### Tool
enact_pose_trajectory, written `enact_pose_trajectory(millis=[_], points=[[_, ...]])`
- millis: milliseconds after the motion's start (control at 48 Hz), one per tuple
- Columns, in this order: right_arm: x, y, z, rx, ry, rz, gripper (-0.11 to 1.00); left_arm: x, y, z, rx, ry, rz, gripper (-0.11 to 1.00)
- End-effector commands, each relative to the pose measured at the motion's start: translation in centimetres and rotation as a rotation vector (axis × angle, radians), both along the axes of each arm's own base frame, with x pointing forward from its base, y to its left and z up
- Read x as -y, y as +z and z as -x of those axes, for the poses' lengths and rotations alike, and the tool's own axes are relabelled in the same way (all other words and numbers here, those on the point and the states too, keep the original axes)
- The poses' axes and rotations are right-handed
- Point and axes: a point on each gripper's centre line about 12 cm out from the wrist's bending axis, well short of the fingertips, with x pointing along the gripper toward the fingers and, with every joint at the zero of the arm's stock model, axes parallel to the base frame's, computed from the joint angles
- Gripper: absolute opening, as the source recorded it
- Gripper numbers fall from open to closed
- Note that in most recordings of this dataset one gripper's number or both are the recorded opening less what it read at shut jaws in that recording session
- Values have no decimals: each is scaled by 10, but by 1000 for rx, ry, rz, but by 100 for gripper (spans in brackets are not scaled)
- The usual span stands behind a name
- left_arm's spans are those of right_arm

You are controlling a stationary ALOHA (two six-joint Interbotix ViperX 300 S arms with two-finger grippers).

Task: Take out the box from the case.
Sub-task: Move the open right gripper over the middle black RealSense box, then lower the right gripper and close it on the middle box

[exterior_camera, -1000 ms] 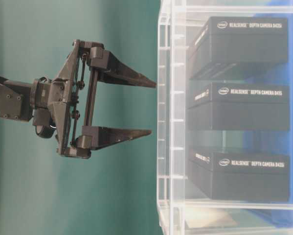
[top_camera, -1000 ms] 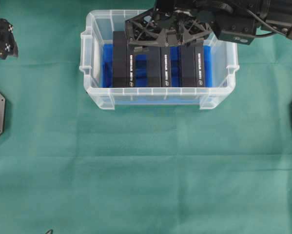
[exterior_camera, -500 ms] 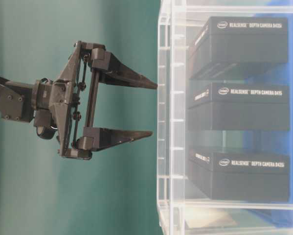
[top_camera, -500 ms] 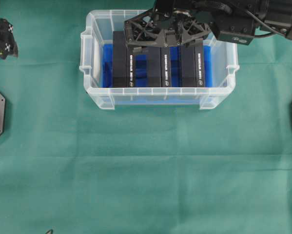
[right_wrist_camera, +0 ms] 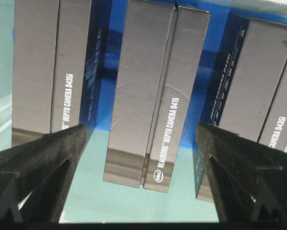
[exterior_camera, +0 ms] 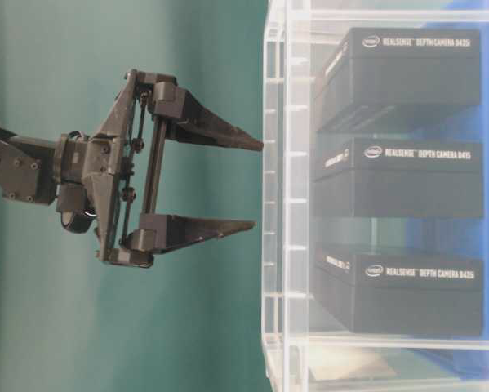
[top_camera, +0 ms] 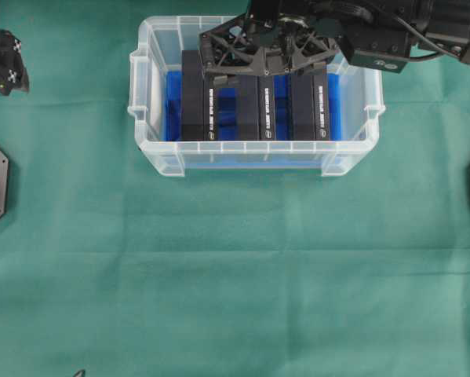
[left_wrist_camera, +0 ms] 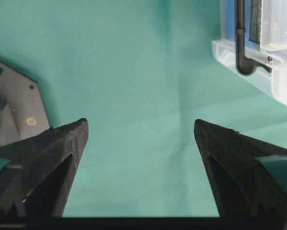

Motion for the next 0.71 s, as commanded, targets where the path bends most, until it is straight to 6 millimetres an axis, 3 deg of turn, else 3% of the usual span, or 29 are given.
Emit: enact_pose_trajectory(millis=[0, 458, 687], points=[[-1, 6, -1, 27, 5, 5, 95, -1, 8, -1, 25, 4, -7, 93], [-4, -36, -5, 23, 13, -28, 95, -1, 7, -1, 26, 4, -8, 93], [-3, -46, -4, 12, 11, -34, 95, -1, 8, -1, 29, 4, -11, 93]])
